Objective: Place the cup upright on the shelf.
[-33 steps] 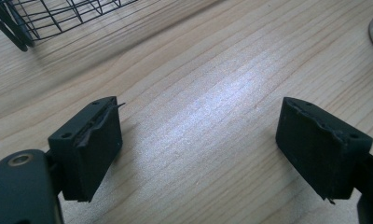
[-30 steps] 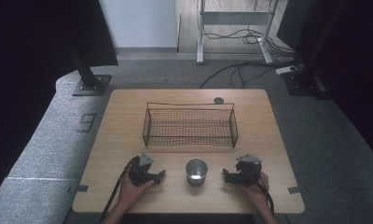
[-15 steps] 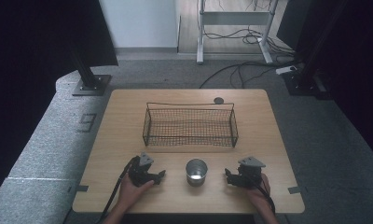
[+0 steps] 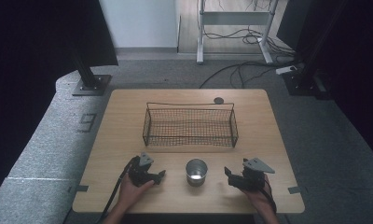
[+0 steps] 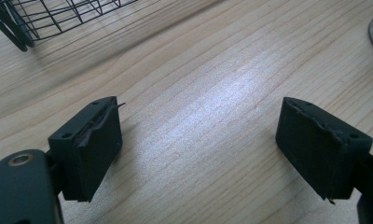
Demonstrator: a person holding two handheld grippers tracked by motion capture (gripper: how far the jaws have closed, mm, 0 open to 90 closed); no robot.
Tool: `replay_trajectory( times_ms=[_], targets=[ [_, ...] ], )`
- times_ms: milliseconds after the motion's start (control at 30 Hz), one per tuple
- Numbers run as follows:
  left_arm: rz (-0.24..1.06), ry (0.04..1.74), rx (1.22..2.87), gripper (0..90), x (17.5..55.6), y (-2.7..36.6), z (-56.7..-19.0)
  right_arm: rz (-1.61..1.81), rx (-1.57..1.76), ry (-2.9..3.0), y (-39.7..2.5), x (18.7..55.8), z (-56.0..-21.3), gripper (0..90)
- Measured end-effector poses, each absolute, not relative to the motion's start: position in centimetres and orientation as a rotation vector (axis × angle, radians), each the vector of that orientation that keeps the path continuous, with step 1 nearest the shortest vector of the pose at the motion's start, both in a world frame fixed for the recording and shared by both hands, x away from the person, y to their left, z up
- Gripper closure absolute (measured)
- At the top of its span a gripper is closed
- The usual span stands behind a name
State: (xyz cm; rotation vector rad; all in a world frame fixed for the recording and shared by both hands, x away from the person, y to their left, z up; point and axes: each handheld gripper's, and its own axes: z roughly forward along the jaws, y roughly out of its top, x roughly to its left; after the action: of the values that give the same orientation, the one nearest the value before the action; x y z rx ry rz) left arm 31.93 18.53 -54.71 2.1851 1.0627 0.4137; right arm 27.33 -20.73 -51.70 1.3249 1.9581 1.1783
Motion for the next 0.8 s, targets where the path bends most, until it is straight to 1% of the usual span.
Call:
replay_trajectory(
  times_ms=[300, 800],
  targets=[
    [0.414, 1.062, 2.185, 14.3, 31.9, 18.5, -54.7, 1.238, 1.253, 1.988, -19.1, 26.2, -50.8, 14.7],
    [0.414, 1.063, 2.185, 14.3, 31.9, 18.5, -54.7, 1.306, 1.210, 2.033, -17.5, 25.4, -50.2, 15.6]
  ],
)
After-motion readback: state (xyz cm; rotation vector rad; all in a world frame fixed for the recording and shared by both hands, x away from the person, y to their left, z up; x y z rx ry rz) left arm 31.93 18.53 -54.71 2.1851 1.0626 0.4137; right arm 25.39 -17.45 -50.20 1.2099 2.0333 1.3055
